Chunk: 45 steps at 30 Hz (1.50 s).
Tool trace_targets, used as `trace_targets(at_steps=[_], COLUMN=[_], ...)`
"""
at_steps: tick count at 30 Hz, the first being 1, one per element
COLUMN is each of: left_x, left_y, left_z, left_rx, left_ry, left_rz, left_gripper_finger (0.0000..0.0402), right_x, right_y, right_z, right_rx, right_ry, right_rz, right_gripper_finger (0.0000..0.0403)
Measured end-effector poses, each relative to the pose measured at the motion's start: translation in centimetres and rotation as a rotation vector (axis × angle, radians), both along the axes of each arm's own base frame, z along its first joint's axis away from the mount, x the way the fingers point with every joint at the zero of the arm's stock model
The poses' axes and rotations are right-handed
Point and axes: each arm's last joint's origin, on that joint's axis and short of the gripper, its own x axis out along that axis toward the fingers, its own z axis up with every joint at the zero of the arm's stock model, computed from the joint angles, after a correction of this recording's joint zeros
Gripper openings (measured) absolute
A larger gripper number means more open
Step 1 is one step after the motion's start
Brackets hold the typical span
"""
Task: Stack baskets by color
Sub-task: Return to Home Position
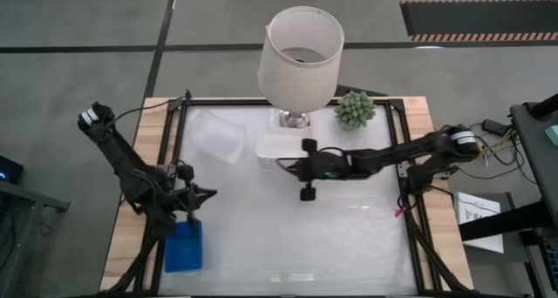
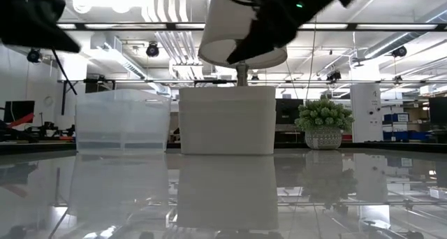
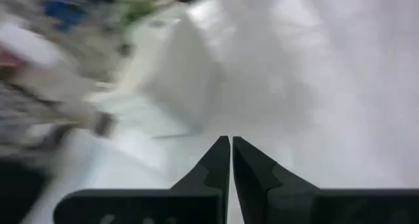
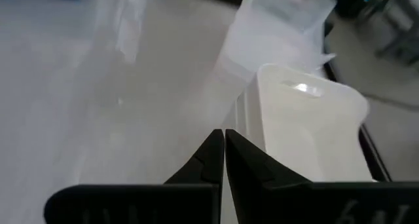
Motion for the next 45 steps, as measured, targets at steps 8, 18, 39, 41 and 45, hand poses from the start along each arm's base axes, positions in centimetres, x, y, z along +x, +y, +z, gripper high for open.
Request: trace_targets(at_steps=[8, 18, 39, 41, 45], left_x=[-1.7, -4.0, -3.7, -3.6, -3.6], left_y=[0.9, 3.1, 5.8, 5.8, 5.8], left_z=[-0.8, -1.0, -2.1, -2.5, -2.8], left_rx=[-0.180, -0.145, -0.030, -0.030, -0.019], left_ry=[-0.159, -0.501, -0.653, -0.645, -0.626], left_rz=[-0.374, -0.683, -0.353, -0.348, -0.312], left_gripper_finger=[0.0000, 0.0000, 0.0000, 0.0000, 0.0000], right_x=[-6.5, -12.9, -20.8, -21.4, -22.3], right_y=[0.3, -0.5, -3.5, -3.5, -3.4], right_z=[-1.6, -2.4, -5.2, -5.4, -5.6], right_rx=[-0.006, -0.006, -0.053, -0.057, -0.048], right_ry=[-0.312, -0.424, -0.639, -0.673, -0.723], right_rz=[0.050, 0.048, -0.042, -0.042, -0.044], right_gripper_finger=[0.0009, 0.0009, 0.0009, 0.0009, 0.0009])
